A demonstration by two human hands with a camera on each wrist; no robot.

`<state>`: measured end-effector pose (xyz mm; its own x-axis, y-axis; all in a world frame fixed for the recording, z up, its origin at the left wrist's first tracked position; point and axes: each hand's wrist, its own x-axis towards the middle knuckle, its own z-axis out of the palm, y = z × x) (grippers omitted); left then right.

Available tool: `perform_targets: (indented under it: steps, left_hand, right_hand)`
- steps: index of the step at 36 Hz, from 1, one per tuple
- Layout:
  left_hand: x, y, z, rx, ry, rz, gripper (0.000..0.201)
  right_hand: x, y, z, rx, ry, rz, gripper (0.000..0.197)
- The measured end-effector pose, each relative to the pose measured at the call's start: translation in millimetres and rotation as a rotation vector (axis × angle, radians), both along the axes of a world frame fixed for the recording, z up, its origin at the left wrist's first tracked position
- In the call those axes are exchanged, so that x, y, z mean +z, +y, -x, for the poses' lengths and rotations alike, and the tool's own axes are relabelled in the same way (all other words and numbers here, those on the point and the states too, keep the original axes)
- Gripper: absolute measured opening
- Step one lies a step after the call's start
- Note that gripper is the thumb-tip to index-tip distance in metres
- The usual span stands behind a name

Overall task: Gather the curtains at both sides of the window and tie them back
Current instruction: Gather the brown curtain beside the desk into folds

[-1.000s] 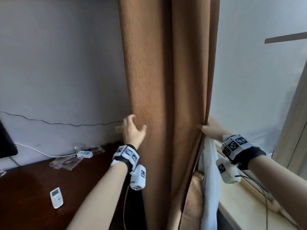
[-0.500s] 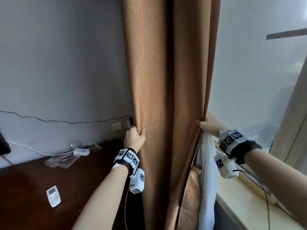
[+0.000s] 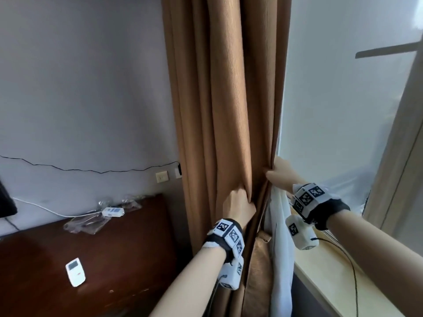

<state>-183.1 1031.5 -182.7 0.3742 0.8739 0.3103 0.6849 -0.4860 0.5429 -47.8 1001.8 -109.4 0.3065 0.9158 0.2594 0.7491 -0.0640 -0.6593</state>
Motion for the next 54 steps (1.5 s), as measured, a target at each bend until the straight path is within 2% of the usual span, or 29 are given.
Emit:
perform_targets:
  steps: [5,9,11,14,16,19,21,23,24,27,29,31,35,37,38,41,43,45,47,50,54]
  left_hand:
    - [-3,-3,-25,-0.150,0.050,0.121,0.030]
    - [-4,-6,-41,-0.261,0.120,0.090,0.020]
    - [-4,-5,-47,-0.315,0.098,0.116,0.016]
    - [-2,-4,-52,-0.331,0.090,0.154,0.020]
    - [-1,-2,-54,-0.341,0.109,0.167,0.023]
    - [0,0,-55,-0.353,0.147,0.165,0.025]
    - [1,1,-55,-0.348,0.168,0.170,0.026]
    - [0,3,-55,-0.350,0.186,0.183,0.026]
    - [0,5,-55,-0.358,0.194,0.194,0.025]
    - [-1,15,-51,-0.396,0.208,0.223,0.024]
    - [-1,30,-43,-0.389,0.172,0.240,0.031]
    - [0,55,-32,-0.281,0.070,0.222,0.033]
    - [5,105,-6,0.151,-0.305,0.050,0.033]
    - [7,124,5,0.348,-0.382,0.015,0.047]
    - [8,131,10,0.390,-0.383,0.054,0.055]
    - [2,153,12,0.326,-0.379,0.202,0.071]
    - [-1,158,7,0.277,-0.371,0.219,0.079]
    - [-6,160,1,0.266,-0.378,0.215,0.078]
    - [-12,159,-5,0.268,-0.362,0.242,0.067]
    - [-19,156,-8,0.309,-0.377,0.189,0.030]
    - [-21,144,5,0.408,-0.395,0.115,0.025]
  right_hand:
    - [-2,-4,-3,-0.043,-0.023,0.024,0.039]
    - [-1,-5,-4,-0.110,-0.042,0.039,0.045]
    - [0,-6,-3,-0.127,-0.048,0.049,0.046]
    - [-2,-6,-5,-0.123,-0.044,0.025,0.041]
    - [-2,-8,-7,-0.107,0.014,0.015,0.056]
    - [0,-10,-9,-0.061,0.120,0.043,0.100]
    - [1,-10,-9,-0.050,0.119,0.051,0.112]
    - [2,-10,-10,-0.055,0.091,0.041,0.117]
    - [1,-8,-12,-0.057,0.043,0.041,0.109]
    - [-2,-3,-19,-0.068,-0.115,0.021,0.051]
    - [-3,-4,-24,-0.062,-0.111,0.004,0.038]
    - [-4,-4,-28,-0.030,-0.104,-0.001,0.027]
    - [-6,-6,-33,0.037,-0.112,-0.030,0.023]
    - [-7,-4,-37,0.033,-0.124,-0.034,0.021]
    - [-8,-4,-38,0.030,-0.121,-0.027,0.019]
    - [-9,-1,-41,0.031,-0.123,-0.006,0.014]
    - [-9,-1,-41,0.038,-0.122,-0.008,0.012]
    - [-8,-1,-42,0.036,-0.110,-0.020,0.010]
    - [-8,-2,-44,0.031,-0.100,-0.028,0.016]
    - [-7,-2,-48,0.026,-0.090,-0.021,0.017]
    - [-7,1,-53,0.013,-0.083,-0.019,0.019]
